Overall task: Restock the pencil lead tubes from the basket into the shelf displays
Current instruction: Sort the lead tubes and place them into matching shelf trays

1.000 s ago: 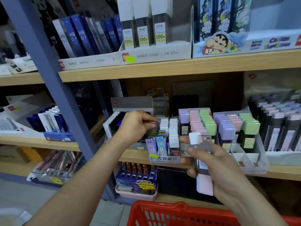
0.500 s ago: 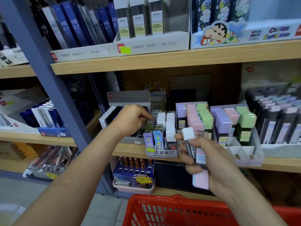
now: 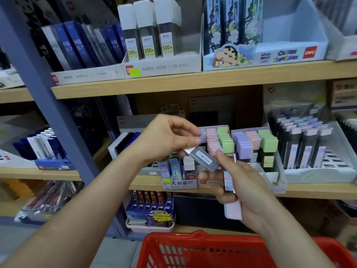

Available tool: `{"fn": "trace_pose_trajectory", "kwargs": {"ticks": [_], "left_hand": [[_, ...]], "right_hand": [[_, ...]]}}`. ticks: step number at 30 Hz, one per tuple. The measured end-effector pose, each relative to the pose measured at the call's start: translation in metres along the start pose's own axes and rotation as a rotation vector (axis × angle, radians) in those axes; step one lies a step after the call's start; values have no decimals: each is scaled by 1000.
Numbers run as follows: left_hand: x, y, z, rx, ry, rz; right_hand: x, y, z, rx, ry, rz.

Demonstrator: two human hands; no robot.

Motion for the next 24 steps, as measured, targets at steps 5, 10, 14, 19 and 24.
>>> {"fn": "trace_pose_trajectory", "kwargs": {"ticks": [5,10,14,19,24], "left_hand": [[-3,4,6,-23,63,-14],[-5,7,7,-28,117,4],[1,9,7,17,16,78],[11,3,36,-333,-2,25],[32,0,55,-473,-213,28]], "right_hand": [[5,2,2,48,-136,-14],[7,2,-1,-5,-61,103],[12,0,0,-147,78,240],[15,-5,3,-208,132,237],[8,-8,3,-89,-128,86]]}}
Point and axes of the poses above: each hand's wrist, its own y-axis away from the middle knuckle, its own z-axis out of the back of the hand, x = y × z, the point moved 6 cm from there along -y, towards the middle knuckle, and after that the axes turned 1 degree about z, right-handed, at the moved point
